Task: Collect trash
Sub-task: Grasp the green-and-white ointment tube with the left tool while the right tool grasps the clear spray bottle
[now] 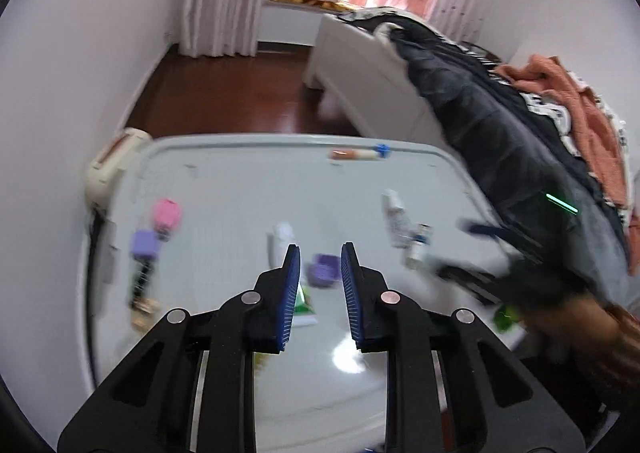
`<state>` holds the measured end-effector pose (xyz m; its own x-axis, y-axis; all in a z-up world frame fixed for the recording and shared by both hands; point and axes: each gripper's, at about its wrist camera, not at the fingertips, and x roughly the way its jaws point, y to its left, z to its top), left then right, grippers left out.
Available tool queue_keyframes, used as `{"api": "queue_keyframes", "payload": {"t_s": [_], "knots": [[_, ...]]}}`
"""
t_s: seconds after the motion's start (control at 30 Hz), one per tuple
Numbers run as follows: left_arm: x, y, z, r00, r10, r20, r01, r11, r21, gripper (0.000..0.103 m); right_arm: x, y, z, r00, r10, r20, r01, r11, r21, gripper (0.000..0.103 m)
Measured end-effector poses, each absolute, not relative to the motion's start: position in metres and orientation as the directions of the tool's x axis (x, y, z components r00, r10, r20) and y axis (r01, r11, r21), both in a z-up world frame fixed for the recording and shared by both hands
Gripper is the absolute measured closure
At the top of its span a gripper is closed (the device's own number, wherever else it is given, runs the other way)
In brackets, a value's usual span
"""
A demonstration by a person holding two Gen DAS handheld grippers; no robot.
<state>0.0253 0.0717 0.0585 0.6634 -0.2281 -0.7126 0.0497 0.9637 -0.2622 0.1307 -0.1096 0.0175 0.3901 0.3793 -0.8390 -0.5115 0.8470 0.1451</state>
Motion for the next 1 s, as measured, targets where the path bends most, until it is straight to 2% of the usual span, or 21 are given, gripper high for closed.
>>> {"api": "queue_keyframes", "payload": {"t_s": [0.1, 0.2, 0.3, 0.33, 0.4, 0.43, 0.53, 0.6, 0.8, 0.93, 0.97, 1.0], "knots": [[0.028, 0.063, 0.044, 0.644, -0.228, -0.730, 0.052, 0.966, -0.255, 0.081, 0.178, -0.095, -0.008, 0.389, 0.272, -0.880, -0.451, 0.890, 0.075, 0.005], [0.032, 0.072, 0.024, 0.600, -0.217, -0.770, 0.008, 0.964, -0.266, 0.081, 0.197, -0.090, -0.022, 0.390, 0.233, -0.891, -0.417, 0.907, 0.054, 0.006], [0.036, 0.076, 0.016, 0.567, -0.225, -0.793, -0.008, 0.960, -0.278, 0.081, 0.201, -0.080, -0.031, 0.400, 0.187, -0.897, -0.429, 0.903, -0.003, 0.016], [0.035, 0.079, 0.015, 0.565, -0.230, -0.793, -0.010, 0.959, -0.285, 0.080, 0.201, -0.075, -0.035, 0.401, 0.165, -0.901, -0.443, 0.896, -0.032, 0.034], [0.035, 0.077, 0.014, 0.563, -0.236, -0.792, -0.002, 0.958, -0.287, 0.072, 0.201, -0.074, -0.035, 0.397, 0.193, -0.897, -0.453, 0.891, -0.009, 0.059], [0.035, 0.075, 0.014, 0.562, -0.232, -0.794, 0.002, 0.960, -0.279, 0.069, 0.202, -0.073, -0.033, 0.386, 0.189, -0.903, -0.450, 0.893, -0.006, 0.079], [0.036, 0.070, 0.012, 0.556, -0.219, -0.802, 0.005, 0.966, -0.260, 0.055, 0.196, -0.074, -0.020, 0.396, 0.246, -0.885, -0.463, 0.885, 0.040, 0.079], [0.042, 0.068, 0.010, 0.550, -0.203, -0.810, 0.002, 0.970, -0.241, 0.039, 0.184, -0.080, -0.004, 0.408, 0.295, -0.864, -0.473, 0.878, 0.076, 0.079], [0.081, 0.050, -0.031, 0.434, -0.084, -0.897, 0.063, 0.996, -0.063, 0.038, 0.137, -0.099, 0.049, 0.466, 0.379, -0.799, -0.524, 0.846, 0.096, 0.079], [0.103, 0.038, -0.054, 0.394, -0.030, -0.918, 0.112, 0.994, 0.016, 0.038, 0.125, -0.115, 0.062, 0.463, 0.410, -0.786, -0.526, 0.841, 0.128, 0.079], [0.106, 0.038, -0.056, 0.394, -0.025, -0.919, 0.107, 0.994, 0.019, 0.042, 0.124, -0.118, 0.062, 0.460, 0.414, -0.786, -0.525, 0.841, 0.135, 0.079], [0.110, 0.039, -0.059, 0.393, -0.020, -0.919, 0.098, 0.995, 0.020, 0.054, 0.121, -0.120, 0.062, 0.458, 0.419, -0.784, -0.523, 0.840, 0.144, 0.079]]}}
